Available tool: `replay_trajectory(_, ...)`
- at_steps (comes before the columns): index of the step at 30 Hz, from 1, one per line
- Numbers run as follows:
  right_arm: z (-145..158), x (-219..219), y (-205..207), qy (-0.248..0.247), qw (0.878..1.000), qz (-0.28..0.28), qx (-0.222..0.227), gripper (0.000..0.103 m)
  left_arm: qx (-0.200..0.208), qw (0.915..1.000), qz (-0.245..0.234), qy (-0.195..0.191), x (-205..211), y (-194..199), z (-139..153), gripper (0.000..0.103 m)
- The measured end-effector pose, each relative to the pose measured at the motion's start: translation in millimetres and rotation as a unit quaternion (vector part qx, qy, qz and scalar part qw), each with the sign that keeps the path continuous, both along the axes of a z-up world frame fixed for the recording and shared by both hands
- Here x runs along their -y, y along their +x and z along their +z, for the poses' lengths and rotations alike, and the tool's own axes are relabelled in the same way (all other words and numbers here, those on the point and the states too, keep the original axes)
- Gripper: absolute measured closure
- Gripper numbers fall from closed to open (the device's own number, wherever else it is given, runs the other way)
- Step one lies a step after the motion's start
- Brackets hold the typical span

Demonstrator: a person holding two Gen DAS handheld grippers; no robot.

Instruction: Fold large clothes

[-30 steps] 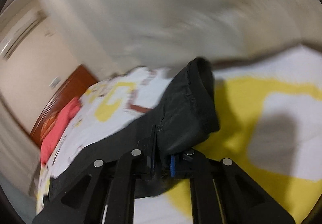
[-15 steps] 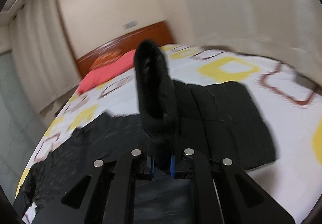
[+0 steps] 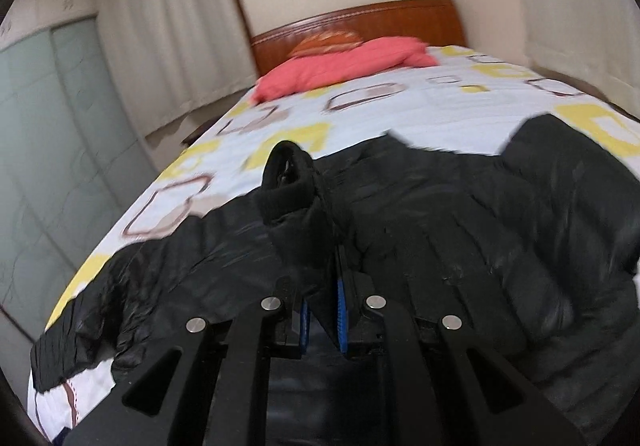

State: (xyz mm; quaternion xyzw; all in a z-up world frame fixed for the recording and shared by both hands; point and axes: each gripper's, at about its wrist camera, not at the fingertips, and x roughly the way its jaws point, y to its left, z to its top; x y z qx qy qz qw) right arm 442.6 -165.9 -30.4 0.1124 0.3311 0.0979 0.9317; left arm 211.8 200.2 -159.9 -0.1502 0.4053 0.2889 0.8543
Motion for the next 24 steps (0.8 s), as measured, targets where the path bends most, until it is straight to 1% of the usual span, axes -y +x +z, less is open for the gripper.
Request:
replay_trajectory(4, -6, -31, 6, -0.008, 0.999, 0.031, -0.01, 0.093, 0.001, 1.0, 0.0, -0.001, 0, 0, 0, 0.002)
replay_trajectory(11, -23, -77, 20, -0.016, 0.997, 0.062, -0.036, 0.092, 0.001, 1.0, 0.0, 0.0, 1, 0, 1, 0.002)
replay_trajectory(14, -32, -94, 27, -0.022, 0.994, 0.08, -0.065, 0.087, 0.001, 1.0, 0.0, 0.0, 0, 0, 1, 0.002)
replay_trajectory(16, -39, -102, 31, -0.034, 0.992, 0.087, -0.083, 0.087, 0.001, 1.0, 0.0, -0.001, 0, 0, 1, 0.002)
replay_trajectory(17, -41, -105, 31, -0.039, 0.992, 0.089, -0.086, 0.079, 0.001, 1.0, 0.0, -0.001, 0, 0, 1, 0.002)
replay_trajectory(18, -41, -106, 29, -0.037, 0.991, 0.095, -0.084, 0.068, 0.001, 1.0, 0.0, -0.001, 0, 0, 1, 0.002)
replay_trajectory(19, -41, -107, 28, -0.033, 0.991, 0.1, -0.083, 0.037, 0.001, 1.0, 0.0, 0.0, 0, 0, 1, 0.002)
replay_trajectory(20, -38, -106, 25, -0.026, 0.992, 0.1, -0.076, 0.023, 0.0, 1.0, 0.0, 0.0, 0, 0, 0, 0.002)
replay_trajectory(22, -29, -103, 17, -0.019, 0.994, 0.098, -0.053, 0.023, 0.0, 1.0, 0.0, -0.001, 0, -1, 1, 0.002)
replay_trajectory(24, -19, -97, 12, -0.009, 0.993, 0.108, -0.048, 0.023, 0.0, 1.0, 0.0, -0.001, 0, 0, 1, 0.002)
